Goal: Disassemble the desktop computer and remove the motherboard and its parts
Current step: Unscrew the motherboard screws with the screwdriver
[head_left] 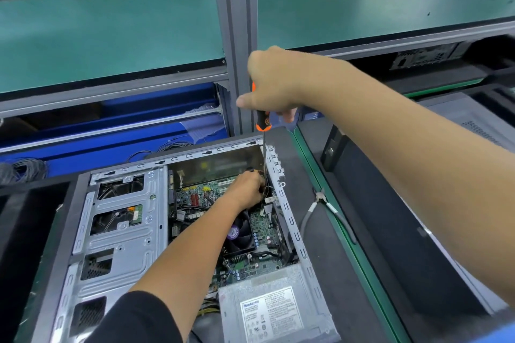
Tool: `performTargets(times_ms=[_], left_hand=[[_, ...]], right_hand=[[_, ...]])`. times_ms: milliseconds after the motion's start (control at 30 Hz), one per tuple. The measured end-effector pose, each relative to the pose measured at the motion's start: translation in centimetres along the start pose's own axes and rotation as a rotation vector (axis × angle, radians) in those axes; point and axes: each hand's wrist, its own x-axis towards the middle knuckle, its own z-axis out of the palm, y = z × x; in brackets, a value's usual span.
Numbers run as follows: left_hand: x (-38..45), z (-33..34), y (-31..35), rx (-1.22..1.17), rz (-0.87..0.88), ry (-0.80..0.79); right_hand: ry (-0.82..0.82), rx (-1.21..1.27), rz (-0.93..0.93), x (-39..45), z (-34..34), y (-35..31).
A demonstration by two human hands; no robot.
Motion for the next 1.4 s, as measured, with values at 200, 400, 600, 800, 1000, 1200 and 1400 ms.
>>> performTargets(times_ms=[200, 400, 600, 800, 1000, 1200, 1400], left_hand=[[-0.1, 0.2, -0.3, -0.012, 0.009, 0.009], [0.0, 0.2, -0.3, -0.006, 0.018, 0.014], [-0.2, 0.0, -0.4, -0.019, 0.017, -0.010], [-2.0, -2.0, -0.7, -0.086, -0.022, -0.038], [-5.6, -6.2, 0.8, -0.436, 0.087, 0.313], [-5.5, -8.9, 4.9, -0.758, 0.186, 0.305], [-4.8, -9.1, 5.3, -0.755, 0.126, 0.410]], right_hand=[[-0.047, -0.088, 0.010, 0.4, -0.5, -0.4], [-0.202, -0.080, -0.016, 1.0, -1.6, -0.4], [-0.246, -0.060, -0.119, 1.6, -1.4, -0.6], [-0.345, 0.024, -0.094, 1.9, -2.1, 0.0], [-0.406, -0.017, -0.060, 2.0, -2.4, -1.0], [-0.376, -0.231, -0.060, 1.6, -2.3, -1.9], [-0.337, -0.117, -0.087, 1.1, -1.8, -1.9]])
